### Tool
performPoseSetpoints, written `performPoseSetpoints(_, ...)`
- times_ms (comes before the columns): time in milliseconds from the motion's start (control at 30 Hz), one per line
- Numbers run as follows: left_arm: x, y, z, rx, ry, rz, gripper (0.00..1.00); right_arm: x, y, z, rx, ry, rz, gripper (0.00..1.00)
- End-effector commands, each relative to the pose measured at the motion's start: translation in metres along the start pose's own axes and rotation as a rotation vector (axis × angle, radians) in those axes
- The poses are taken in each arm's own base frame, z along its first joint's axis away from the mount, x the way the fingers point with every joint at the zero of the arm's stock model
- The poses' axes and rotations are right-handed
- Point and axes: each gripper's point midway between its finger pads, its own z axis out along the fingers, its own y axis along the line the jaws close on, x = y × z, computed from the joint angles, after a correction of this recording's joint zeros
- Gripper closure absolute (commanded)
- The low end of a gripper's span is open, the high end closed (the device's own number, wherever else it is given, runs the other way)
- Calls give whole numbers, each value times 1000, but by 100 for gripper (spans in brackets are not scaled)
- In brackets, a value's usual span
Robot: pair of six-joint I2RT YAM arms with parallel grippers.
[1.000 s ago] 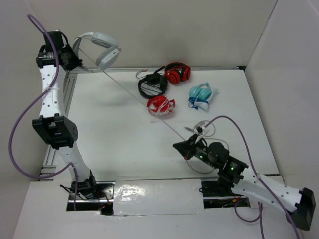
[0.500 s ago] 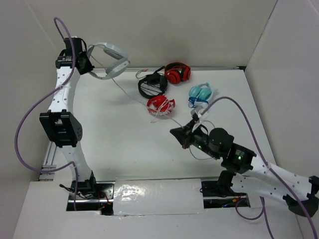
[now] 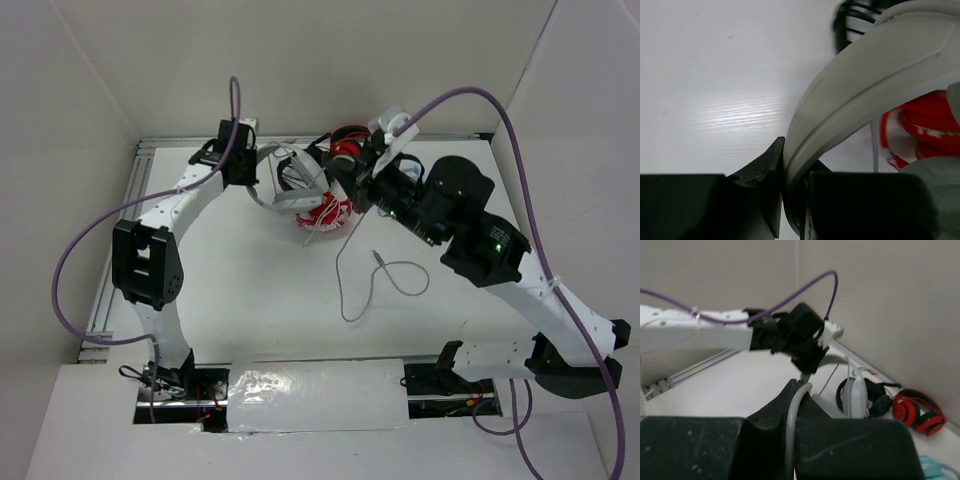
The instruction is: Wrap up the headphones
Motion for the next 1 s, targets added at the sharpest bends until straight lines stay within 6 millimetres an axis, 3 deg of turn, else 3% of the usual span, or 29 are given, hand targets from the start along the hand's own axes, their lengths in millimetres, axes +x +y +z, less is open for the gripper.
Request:
performPoseSetpoints(0, -51, -56, -52, 150, -265, 107, 100, -34, -9, 4, -21, -55, -97, 100)
performPoseSetpoints(67, -34, -72, -69, 208, -277, 157, 100, -41, -23, 7, 17, -63, -116, 100)
performPoseSetpoints(100, -29, -89, -78, 247, -296, 188, 100, -40, -40, 10, 62, -55, -125, 100)
performPoseSetpoints(133, -22, -97, -87, 277, -310, 215, 100, -38, -40, 11, 26, -46, -133, 100)
performPoseSetpoints(167, 1, -103, -87, 296, -282, 245, 100, -42, -46, 11, 25, -55, -140, 100)
performPoseSetpoints(200, 7, -123, -110, 355, -320, 301, 100, -40, -64, 13, 56, -50, -154, 100)
performPoseSetpoints(233, 11, -134, -120, 390, -353, 330, 100, -39, -71, 13, 65, -48, -162, 100)
performPoseSetpoints(267, 35, -146, -132, 423, -354, 397, 100, -34, -78, 18, 74, -33, -161, 100)
performPoseSetpoints(300, 44, -151, -137, 430, -363, 415, 100, -30, -100, 18, 127, -15, -168, 100)
performPoseSetpoints(367, 59, -164, -161, 494, -386, 443, 100, -20, -116, 24, 141, 15, -170, 100)
performPoseSetpoints(400, 65, -167, -168, 514, -389, 450, 100, -14, -140, 21, 193, 35, -172, 100)
performPoseSetpoints(433, 71, -166, -173, 526, -389, 453, 100, -10, -147, 22, 196, 45, -167, 100)
performPoseSetpoints(467, 72, -169, -188, 549, -412, 451, 100, 2, -150, 28, 161, 70, -145, 100)
performPoseSetpoints(533, 75, -165, -195, 529, -426, 439, 100, 18, -173, 25, 188, 106, -131, 100)
performPoseSetpoints(667, 74, -155, -222, 510, -442, 404, 100, 43, -188, 22, 170, 117, -135, 100)
performPoseSetpoints(700, 72, -157, -233, 526, -471, 406, 100, 63, -193, 22, 152, 136, -127, 100)
performPoseSetpoints(733, 73, -158, -239, 538, -482, 415, 100, 61, -198, 19, 165, 135, -135, 100)
performPoseSetpoints(800, 73, -168, -258, 608, -511, 435, 100, 91, -188, 23, 64, 177, -120, 100)
performPoseSetpoints(867, 70, -182, -297, 739, -574, 470, 100, 127, -178, 29, -40, 234, -121, 100)
performPoseSetpoints(967, 53, -185, -327, 775, -628, 437, 100, 163, -170, 34, -103, 257, -63, 100)
